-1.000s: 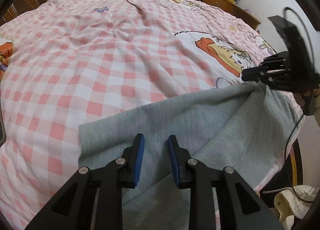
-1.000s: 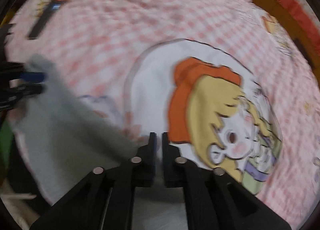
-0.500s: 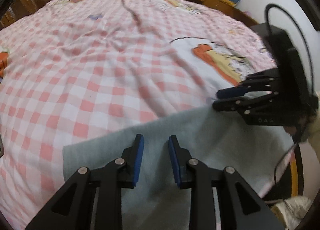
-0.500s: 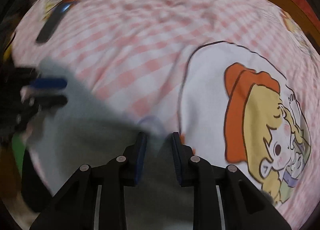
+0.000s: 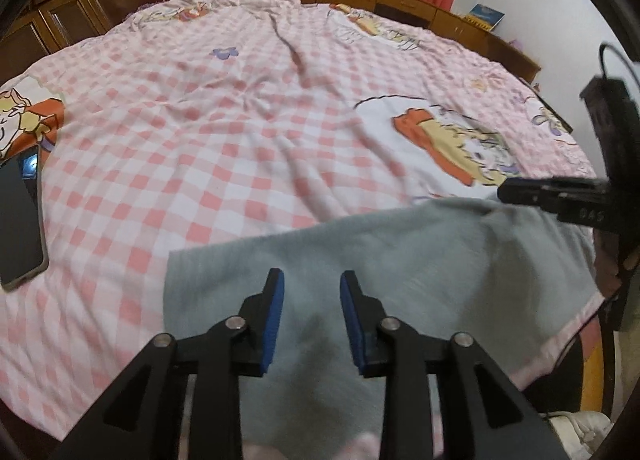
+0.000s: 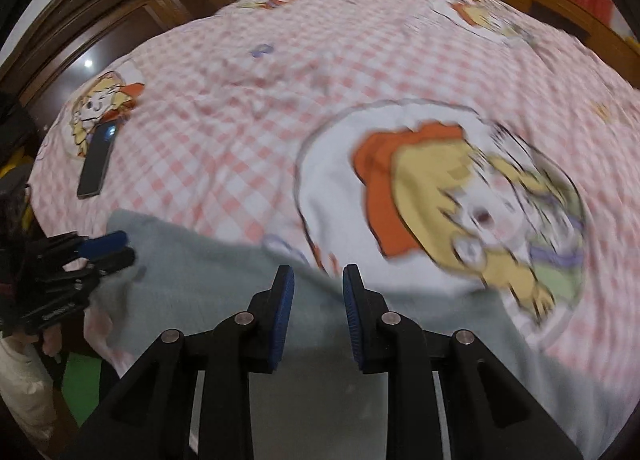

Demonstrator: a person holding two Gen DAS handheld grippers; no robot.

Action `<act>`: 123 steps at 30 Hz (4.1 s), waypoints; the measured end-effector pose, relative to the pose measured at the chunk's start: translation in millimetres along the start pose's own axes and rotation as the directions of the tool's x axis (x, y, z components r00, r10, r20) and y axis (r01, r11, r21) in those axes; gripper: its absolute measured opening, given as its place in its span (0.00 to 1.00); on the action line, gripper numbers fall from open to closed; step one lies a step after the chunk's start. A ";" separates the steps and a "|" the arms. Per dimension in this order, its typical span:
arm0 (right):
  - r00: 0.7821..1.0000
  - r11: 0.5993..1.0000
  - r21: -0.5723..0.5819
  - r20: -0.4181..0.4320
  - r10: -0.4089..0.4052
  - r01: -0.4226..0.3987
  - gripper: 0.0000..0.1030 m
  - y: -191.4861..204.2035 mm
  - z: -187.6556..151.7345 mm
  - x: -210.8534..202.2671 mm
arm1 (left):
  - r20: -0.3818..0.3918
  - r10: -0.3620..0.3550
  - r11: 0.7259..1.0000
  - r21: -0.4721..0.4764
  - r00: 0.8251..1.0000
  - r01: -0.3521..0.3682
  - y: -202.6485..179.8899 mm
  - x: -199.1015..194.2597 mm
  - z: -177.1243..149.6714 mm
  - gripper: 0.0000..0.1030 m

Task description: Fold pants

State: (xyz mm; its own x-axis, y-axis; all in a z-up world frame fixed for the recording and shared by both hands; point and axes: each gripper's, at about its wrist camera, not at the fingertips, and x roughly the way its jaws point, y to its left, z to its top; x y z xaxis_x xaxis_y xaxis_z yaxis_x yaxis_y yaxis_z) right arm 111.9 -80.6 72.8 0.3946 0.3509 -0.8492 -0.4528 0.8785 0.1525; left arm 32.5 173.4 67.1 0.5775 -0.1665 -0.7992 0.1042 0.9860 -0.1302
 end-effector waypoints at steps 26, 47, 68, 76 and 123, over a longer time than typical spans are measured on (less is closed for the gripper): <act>0.996 0.995 0.034 -0.019 -0.089 0.090 0.25 -31.3 -27.4 30.5 | -0.122 -0.156 0.988 -0.025 0.980 0.154 -83.2 31.9 -46.6 0.33; 0.998 0.994 0.103 0.058 -0.040 0.034 0.25 -38.5 -11.8 10.6 | -0.078 -0.038 0.999 0.000 0.996 0.039 -80.4 27.4 -52.0 0.30; 0.999 0.998 0.038 -0.009 0.046 -0.046 0.25 1.3 -46.4 21.1 | 0.091 0.231 0.971 0.042 0.969 -0.236 -25.4 11.8 9.0 0.30; 0.996 0.994 -0.070 -0.048 0.079 -0.083 0.27 46.0 -24.0 46.3 | 0.081 0.194 0.981 -0.022 0.978 -0.193 3.2 -12.5 0.3 0.35; 0.996 0.977 -0.196 0.029 0.085 -0.078 0.38 138.7 -6.1 83.2 | 0.185 0.088 0.969 -0.243 0.979 -0.041 79.8 -15.2 -4.4 0.11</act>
State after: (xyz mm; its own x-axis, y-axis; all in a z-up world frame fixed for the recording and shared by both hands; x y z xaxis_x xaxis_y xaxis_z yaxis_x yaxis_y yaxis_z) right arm 77.0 68.5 20.2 0.3776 0.4332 -0.8184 -0.6301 0.7678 0.1157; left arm 28.4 254.6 66.3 0.7245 -0.0777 -0.6849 -0.1195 0.9644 -0.2358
